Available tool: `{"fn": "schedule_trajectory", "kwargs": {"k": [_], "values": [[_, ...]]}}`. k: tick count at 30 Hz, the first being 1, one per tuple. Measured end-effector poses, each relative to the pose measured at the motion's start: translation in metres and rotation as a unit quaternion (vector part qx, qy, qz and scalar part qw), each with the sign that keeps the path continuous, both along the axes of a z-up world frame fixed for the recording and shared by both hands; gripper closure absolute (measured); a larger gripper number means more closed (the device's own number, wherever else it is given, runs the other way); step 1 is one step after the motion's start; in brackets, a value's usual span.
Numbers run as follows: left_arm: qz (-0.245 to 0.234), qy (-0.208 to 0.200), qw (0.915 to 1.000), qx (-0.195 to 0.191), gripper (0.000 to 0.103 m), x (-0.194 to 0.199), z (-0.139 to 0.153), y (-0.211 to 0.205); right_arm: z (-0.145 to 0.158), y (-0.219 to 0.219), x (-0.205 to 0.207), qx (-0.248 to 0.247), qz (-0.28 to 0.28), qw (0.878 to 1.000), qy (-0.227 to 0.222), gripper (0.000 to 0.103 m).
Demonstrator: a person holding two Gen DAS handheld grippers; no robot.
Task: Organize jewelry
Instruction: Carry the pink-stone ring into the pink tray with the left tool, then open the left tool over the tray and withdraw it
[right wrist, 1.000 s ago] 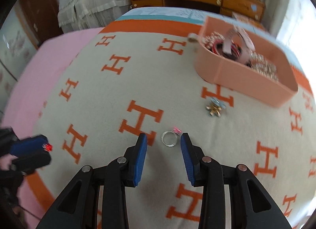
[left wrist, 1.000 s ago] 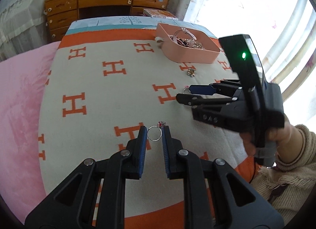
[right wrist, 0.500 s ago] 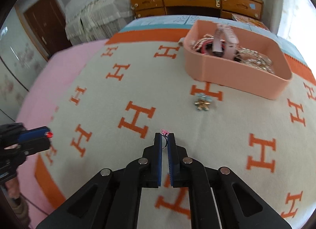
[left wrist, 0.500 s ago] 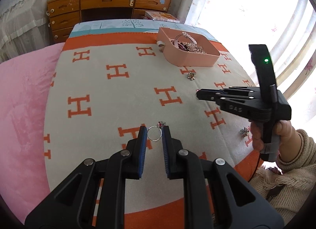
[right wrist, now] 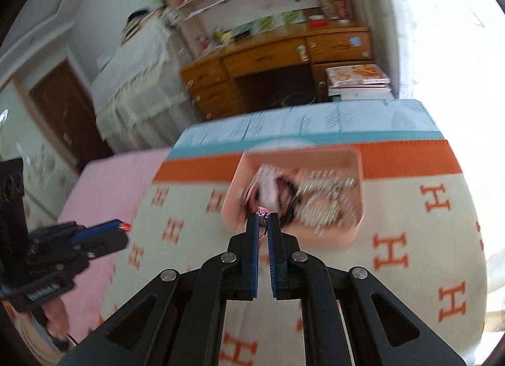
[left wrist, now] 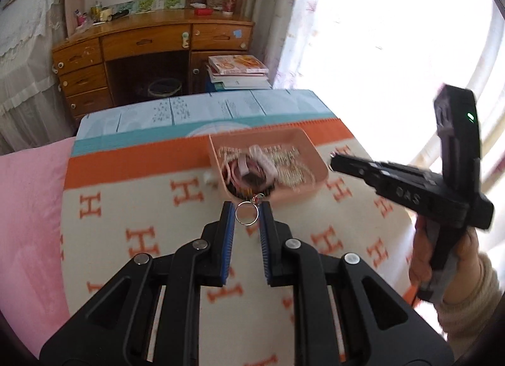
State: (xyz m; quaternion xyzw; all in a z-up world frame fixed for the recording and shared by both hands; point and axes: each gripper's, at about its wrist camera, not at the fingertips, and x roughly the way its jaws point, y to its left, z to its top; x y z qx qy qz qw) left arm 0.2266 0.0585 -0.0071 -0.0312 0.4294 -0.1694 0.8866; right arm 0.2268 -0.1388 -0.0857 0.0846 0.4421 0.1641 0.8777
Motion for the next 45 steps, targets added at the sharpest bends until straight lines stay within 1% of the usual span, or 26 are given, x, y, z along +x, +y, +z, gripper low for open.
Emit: {"fn": "schedule_trajectory", "kwargs": {"k": [2,4,7,11,13,16,17,19,20,22,23,24,27,29,33,36,38,42,44,45], "values": [[0.005,0.021,0.9995,-0.025,0.090,0.030,-0.005,-0.011,0.004,-0.013,0.021,0.006,-0.015,1.000,0.010,0.097],[0.015,0.035,0.9980,-0.049,0.090,0.055,-0.010,-0.021,0.001,-0.019,0.039,0.002,-0.033,0.999,0.016,0.097],[0.026,0.049,0.9962,-0.067,0.090,0.086,-0.021,-0.041,-0.008,-0.028,0.063,-0.011,-0.049,0.998,0.033,0.097],[0.036,0.066,0.9955,-0.058,0.090,0.116,-0.041,-0.065,-0.032,-0.030,0.092,-0.034,-0.061,0.996,0.051,0.097],[0.040,0.076,0.9951,-0.050,0.090,0.124,-0.052,-0.073,-0.043,-0.029,0.103,-0.045,-0.061,0.996,0.055,0.097],[0.037,0.110,0.9926,-0.035,0.082,0.138,-0.072,-0.086,-0.055,-0.029,0.113,-0.074,-0.067,0.993,0.055,0.095],[0.034,0.118,0.9920,-0.028,0.077,0.140,-0.078,-0.090,-0.057,-0.028,0.115,-0.081,-0.066,0.993,0.055,0.094],[0.039,0.115,0.9925,-0.018,0.074,0.139,-0.080,-0.091,-0.060,-0.029,0.117,-0.096,-0.069,0.992,0.051,0.090],[0.039,0.112,0.9928,-0.017,0.072,0.138,-0.080,-0.091,-0.062,-0.027,0.118,-0.100,-0.069,0.991,0.048,0.087],[0.042,0.110,0.9928,-0.019,0.062,0.132,-0.079,-0.085,-0.062,-0.029,0.116,-0.102,-0.066,0.992,0.041,0.077],[0.045,0.107,0.9930,-0.022,0.053,0.128,-0.076,-0.081,-0.061,-0.031,0.113,-0.102,-0.068,0.992,0.039,0.076],[0.048,0.100,0.9936,-0.025,0.049,0.124,-0.072,-0.076,-0.059,-0.032,0.110,-0.101,-0.068,0.992,0.039,0.074],[0.044,0.084,0.9951,-0.025,0.048,0.107,-0.058,-0.063,-0.050,-0.036,0.093,-0.093,-0.063,0.993,0.036,0.074],[0.042,0.075,0.9962,-0.015,0.048,0.092,-0.051,-0.055,-0.045,-0.038,0.079,-0.087,-0.055,0.994,0.040,0.073],[0.037,0.064,0.9973,0.003,0.047,0.060,-0.043,-0.040,-0.032,-0.042,0.041,-0.073,-0.028,0.996,0.043,0.068],[0.038,0.059,0.9975,-0.003,0.047,0.034,-0.038,-0.026,-0.024,-0.044,0.008,-0.069,-0.003,0.997,0.039,0.068],[0.043,0.049,0.9978,-0.012,0.047,0.015,-0.032,-0.017,-0.018,-0.044,-0.014,-0.069,0.010,0.997,0.036,0.068],[0.060,0.023,0.9979,-0.004,0.047,-0.019,-0.019,-0.008,-0.003,-0.043,-0.059,-0.067,0.031,0.997,0.026,0.067],[0.061,0.013,0.9980,-0.010,0.047,-0.037,-0.013,-0.003,0.005,-0.043,-0.082,-0.064,0.039,0.997,0.016,0.065],[0.063,0.011,0.9979,-0.015,0.047,-0.044,-0.011,-0.001,0.010,-0.043,-0.094,-0.063,0.041,0.997,0.010,0.062]]}}
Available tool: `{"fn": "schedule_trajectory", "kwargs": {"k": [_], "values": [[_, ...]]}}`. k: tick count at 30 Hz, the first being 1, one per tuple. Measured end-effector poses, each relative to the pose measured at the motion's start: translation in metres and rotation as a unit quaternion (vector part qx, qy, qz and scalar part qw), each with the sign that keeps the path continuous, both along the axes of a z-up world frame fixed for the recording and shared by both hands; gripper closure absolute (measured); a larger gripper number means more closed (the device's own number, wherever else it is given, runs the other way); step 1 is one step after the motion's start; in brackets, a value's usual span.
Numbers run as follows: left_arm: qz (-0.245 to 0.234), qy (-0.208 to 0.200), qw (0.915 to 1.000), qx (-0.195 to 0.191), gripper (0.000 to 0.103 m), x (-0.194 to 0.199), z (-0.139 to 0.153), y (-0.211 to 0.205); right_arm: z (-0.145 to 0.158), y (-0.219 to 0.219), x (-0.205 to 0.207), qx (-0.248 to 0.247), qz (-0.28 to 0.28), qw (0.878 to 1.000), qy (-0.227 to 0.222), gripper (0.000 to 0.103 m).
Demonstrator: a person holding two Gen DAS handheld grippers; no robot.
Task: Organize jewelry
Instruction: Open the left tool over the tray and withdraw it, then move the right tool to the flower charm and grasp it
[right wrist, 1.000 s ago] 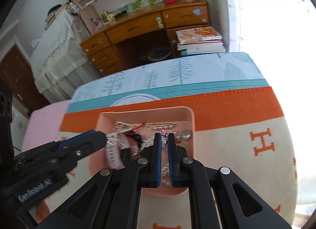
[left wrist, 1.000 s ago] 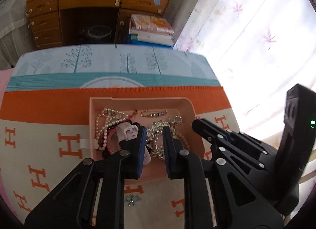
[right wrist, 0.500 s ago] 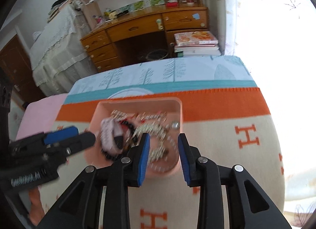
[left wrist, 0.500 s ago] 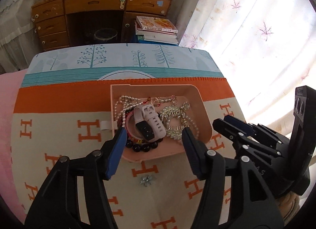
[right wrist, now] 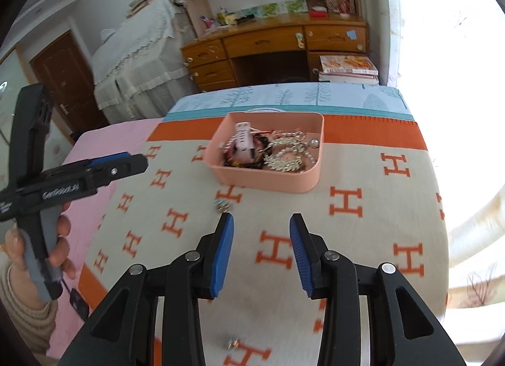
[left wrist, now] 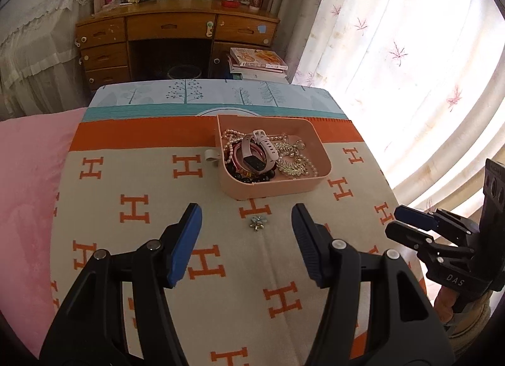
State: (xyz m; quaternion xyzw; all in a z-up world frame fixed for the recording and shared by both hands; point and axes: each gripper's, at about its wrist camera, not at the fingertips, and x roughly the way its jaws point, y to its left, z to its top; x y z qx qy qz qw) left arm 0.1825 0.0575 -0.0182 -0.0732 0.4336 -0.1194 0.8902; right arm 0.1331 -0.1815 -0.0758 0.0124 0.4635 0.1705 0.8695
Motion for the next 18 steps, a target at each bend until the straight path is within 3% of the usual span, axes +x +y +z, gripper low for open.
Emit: {"fn": "schedule_trajectory", "kwargs": {"k": [4,12,15,18], "values": [[0.015,-0.001,0.9999,-0.003,0.044,-0.023,0.002,0.003,0.016,0.002,-0.045,-0.004,0.008,0.999,-0.035,0.039],[0.013,-0.014,0.9996,0.022,0.042,-0.071,-0.004,-0.011,0.023,0.018,-0.118,-0.049,0.030,0.996,-0.073,0.035],[0.041,-0.036,0.9976,0.042,0.042,-0.090,-0.012,-0.016,0.007,0.021,-0.137,-0.068,0.038,0.995,-0.063,0.035],[0.054,-0.031,0.9975,0.034,0.042,-0.101,-0.029,-0.019,-0.019,0.024,-0.150,-0.098,0.049,0.993,-0.043,0.035]]}}
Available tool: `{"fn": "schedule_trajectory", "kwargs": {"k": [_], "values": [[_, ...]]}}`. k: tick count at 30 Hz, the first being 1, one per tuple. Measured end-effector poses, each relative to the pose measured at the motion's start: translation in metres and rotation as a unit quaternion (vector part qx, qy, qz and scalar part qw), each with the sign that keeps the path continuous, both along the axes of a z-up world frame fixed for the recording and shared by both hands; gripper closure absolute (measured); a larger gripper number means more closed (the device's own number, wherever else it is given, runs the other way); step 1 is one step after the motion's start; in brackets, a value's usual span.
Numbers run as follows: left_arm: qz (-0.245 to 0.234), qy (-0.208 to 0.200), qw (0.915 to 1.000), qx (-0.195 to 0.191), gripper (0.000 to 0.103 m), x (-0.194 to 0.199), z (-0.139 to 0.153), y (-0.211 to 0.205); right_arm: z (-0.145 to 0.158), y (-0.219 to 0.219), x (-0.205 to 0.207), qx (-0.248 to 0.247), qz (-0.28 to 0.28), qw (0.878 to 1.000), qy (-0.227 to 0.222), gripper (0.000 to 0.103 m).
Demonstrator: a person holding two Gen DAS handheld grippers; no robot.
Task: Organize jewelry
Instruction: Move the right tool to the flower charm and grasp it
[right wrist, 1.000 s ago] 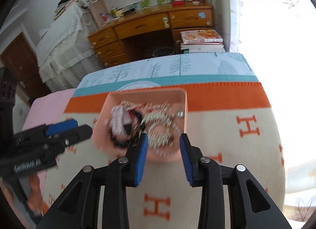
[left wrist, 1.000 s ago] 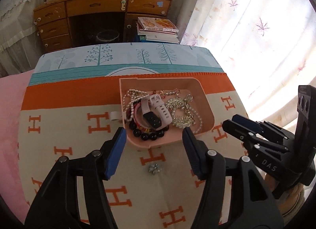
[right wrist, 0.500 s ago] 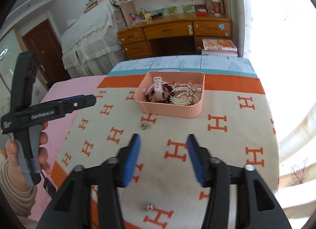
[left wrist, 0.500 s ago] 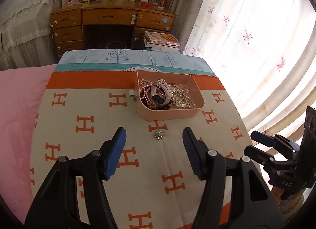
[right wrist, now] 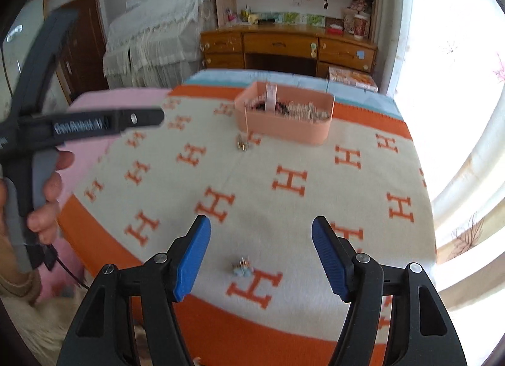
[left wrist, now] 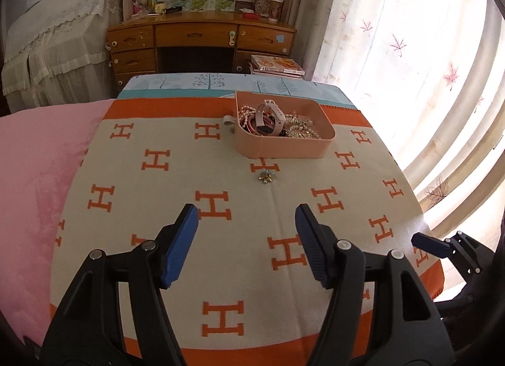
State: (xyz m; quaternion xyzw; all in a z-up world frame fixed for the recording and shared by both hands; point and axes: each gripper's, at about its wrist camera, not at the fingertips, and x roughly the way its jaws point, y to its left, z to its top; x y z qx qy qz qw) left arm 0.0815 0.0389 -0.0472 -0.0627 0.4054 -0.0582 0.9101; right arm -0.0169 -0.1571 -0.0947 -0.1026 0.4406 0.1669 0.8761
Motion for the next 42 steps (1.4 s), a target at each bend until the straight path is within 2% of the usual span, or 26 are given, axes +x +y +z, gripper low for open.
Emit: {"fn": "schedule_trajectory", "kwargs": {"k": [4,8,10,13,17,22,23,25,27,34,40,42], "values": [[-0.001,0.015,0.9999,0.003,0.042,-0.008,-0.025,-0.007,-0.033,0.005,-0.008,-0.039,0.009,0.998,0.040,0.035],[-0.002,0.015,0.9997,0.018,0.042,-0.012,-0.038,-0.015,-0.055,0.008,-0.009,-0.055,0.025,0.997,0.047,0.037],[-0.007,0.020,0.9997,0.014,0.042,-0.012,-0.042,-0.017,-0.064,0.009,-0.001,-0.069,0.030,0.996,0.041,0.042],[-0.010,0.031,0.9995,0.004,0.042,-0.011,-0.048,-0.018,-0.077,0.010,0.008,-0.069,0.031,0.996,0.057,0.053],[-0.008,0.040,0.9992,0.000,0.042,-0.007,-0.055,-0.016,-0.093,0.008,0.019,-0.059,0.031,0.995,0.076,0.060],[-0.005,0.052,0.9986,0.002,0.042,0.002,-0.063,-0.016,-0.097,0.012,0.027,-0.052,0.041,0.995,0.069,0.063],[-0.003,0.052,0.9986,0.003,0.042,0.005,-0.064,-0.016,-0.098,0.014,0.028,-0.050,0.044,0.996,0.067,0.066],[0.002,0.054,0.9985,0.010,0.042,0.011,-0.067,-0.017,-0.098,0.016,0.030,-0.048,0.051,0.996,0.062,0.080],[0.006,0.054,0.9984,0.013,0.042,0.018,-0.068,-0.016,-0.098,0.017,0.033,-0.048,0.055,0.996,0.057,0.086],[0.020,0.044,0.9982,0.036,0.042,0.056,-0.067,-0.024,-0.096,0.002,0.057,-0.013,0.030,0.998,0.056,0.086],[0.014,0.043,0.9961,0.076,0.042,0.104,-0.074,-0.045,-0.086,-0.020,0.071,0.028,-0.004,0.999,0.046,0.086],[0.006,0.045,0.9960,0.077,0.042,0.115,-0.077,-0.049,-0.086,-0.025,0.073,0.033,-0.009,0.998,0.045,0.086]]}}
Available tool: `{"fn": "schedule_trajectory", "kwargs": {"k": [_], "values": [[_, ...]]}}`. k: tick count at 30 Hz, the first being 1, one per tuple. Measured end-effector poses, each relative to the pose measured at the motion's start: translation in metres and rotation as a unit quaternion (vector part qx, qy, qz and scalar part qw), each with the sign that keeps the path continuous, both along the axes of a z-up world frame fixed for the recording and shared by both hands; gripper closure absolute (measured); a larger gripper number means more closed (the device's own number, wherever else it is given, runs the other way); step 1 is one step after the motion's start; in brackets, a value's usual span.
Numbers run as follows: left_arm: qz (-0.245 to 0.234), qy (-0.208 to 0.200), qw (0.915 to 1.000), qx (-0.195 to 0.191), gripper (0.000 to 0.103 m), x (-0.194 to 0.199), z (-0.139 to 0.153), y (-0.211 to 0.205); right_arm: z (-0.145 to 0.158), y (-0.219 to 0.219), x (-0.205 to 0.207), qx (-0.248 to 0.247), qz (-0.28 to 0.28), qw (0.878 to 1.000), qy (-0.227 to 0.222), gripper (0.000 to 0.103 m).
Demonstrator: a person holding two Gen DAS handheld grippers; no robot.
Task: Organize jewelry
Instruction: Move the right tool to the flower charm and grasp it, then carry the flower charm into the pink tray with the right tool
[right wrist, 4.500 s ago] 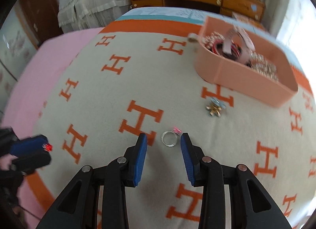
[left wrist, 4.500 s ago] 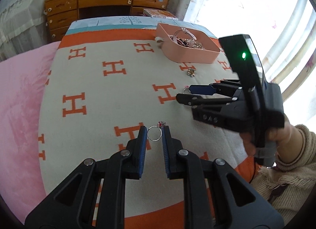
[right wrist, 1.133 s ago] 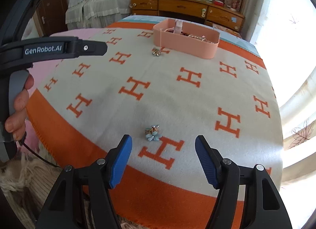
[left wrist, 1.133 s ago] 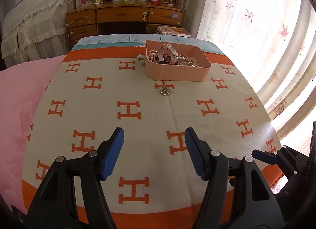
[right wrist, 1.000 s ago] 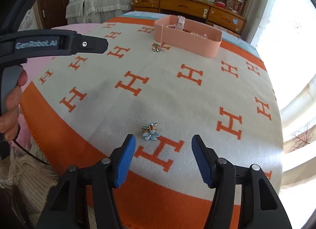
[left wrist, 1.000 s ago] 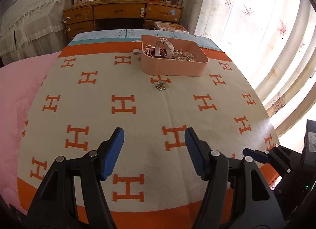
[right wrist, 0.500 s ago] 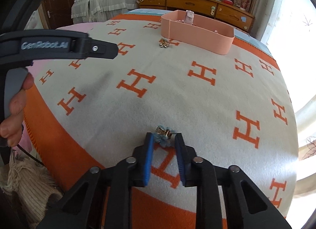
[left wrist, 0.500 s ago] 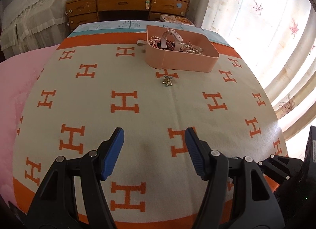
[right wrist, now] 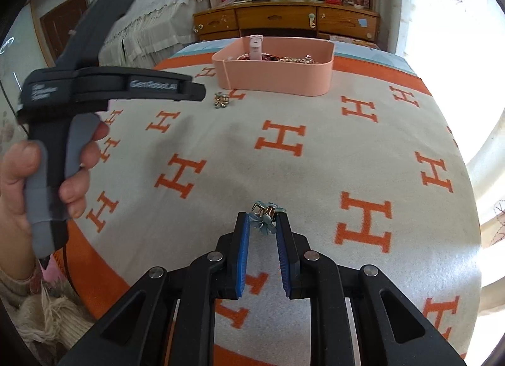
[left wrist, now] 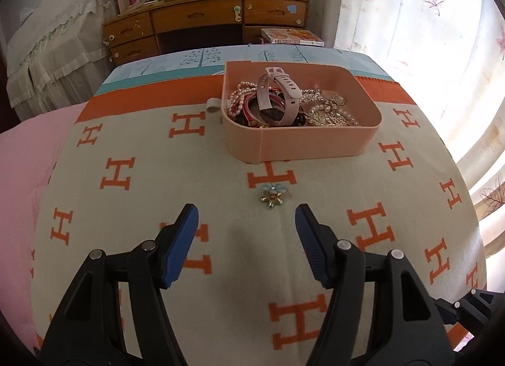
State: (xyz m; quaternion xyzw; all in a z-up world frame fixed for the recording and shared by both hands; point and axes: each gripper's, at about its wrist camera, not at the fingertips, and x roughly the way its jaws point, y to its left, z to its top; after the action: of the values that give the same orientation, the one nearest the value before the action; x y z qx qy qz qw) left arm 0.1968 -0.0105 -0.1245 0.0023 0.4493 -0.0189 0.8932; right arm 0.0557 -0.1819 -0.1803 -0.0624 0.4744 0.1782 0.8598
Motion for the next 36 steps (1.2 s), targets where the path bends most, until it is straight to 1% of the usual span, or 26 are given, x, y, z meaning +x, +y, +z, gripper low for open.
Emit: {"fn": "schedule_trajectory", "kwargs": {"k": [5,8,10,11,12,13,14,15,17,19,20,22,25,28,31,34,36], "values": [[-0.036,0.018,0.9992,0.004,0.042,0.019,-0.016,-0.014,0.000,-0.012,0.001,0.009,-0.014,1.000,0.002,0.086],[-0.043,0.023,0.9988,0.011,0.042,0.025,-0.025,-0.020,0.000,-0.016,-0.001,0.015,-0.016,1.000,0.002,0.086],[-0.038,0.026,0.9988,0.012,0.043,0.030,-0.029,-0.020,0.000,-0.016,-0.002,0.016,-0.017,1.000,0.003,0.086],[-0.035,0.028,0.9989,0.012,0.046,0.031,-0.032,-0.019,0.000,-0.016,-0.002,0.016,-0.016,1.000,0.003,0.086],[-0.032,0.031,0.9990,0.009,0.052,0.034,-0.034,-0.018,0.000,-0.017,-0.001,0.016,-0.017,1.000,0.004,0.086],[-0.029,0.034,0.9990,0.004,0.056,0.036,-0.037,-0.017,-0.001,-0.016,-0.001,0.016,-0.017,1.000,0.004,0.086],[-0.028,0.032,0.9991,-0.008,0.058,0.037,-0.037,-0.013,-0.001,-0.017,-0.001,0.017,-0.018,1.000,0.005,0.086],[-0.024,0.031,0.9992,-0.009,0.063,0.038,-0.037,-0.011,-0.002,-0.017,0.000,0.017,-0.019,1.000,0.005,0.086],[-0.023,0.027,0.9993,-0.007,0.069,0.039,-0.038,-0.009,-0.003,-0.018,0.001,0.018,-0.021,1.000,0.007,0.086],[-0.028,0.022,0.9993,-0.009,0.079,0.038,-0.038,-0.008,-0.003,-0.018,0.002,0.019,-0.022,1.000,0.008,0.086],[-0.032,0.019,0.9993,-0.008,0.086,0.037,-0.038,-0.009,-0.004,-0.018,0.002,0.019,-0.023,1.000,0.009,0.086],[-0.037,0.017,0.9992,-0.006,0.086,0.036,-0.038,-0.010,-0.004,-0.018,0.003,0.019,-0.024,0.999,0.009,0.086],[-0.045,0.024,0.9986,-0.015,0.086,0.031,-0.036,-0.011,-0.004,-0.017,0.005,0.022,-0.027,0.999,0.011,0.086],[-0.055,0.030,0.9976,-0.030,0.086,0.027,-0.025,-0.012,0.002,-0.018,0.011,0.030,-0.029,0.999,0.014,0.086],[-0.071,0.027,0.9962,-0.043,0.086,0.025,0.006,-0.014,0.021,-0.018,0.025,0.046,-0.030,0.998,0.006,0.086],[-0.085,0.013,0.9956,-0.037,0.086,0.030,0.045,-0.017,0.056,-0.015,0.046,0.061,-0.023,0.998,-0.023,0.086],[-0.089,0.005,0.9951,-0.043,0.086,0.038,0.076,-0.016,0.084,-0.013,0.065,0.073,-0.018,0.996,-0.045,0.086]]}}
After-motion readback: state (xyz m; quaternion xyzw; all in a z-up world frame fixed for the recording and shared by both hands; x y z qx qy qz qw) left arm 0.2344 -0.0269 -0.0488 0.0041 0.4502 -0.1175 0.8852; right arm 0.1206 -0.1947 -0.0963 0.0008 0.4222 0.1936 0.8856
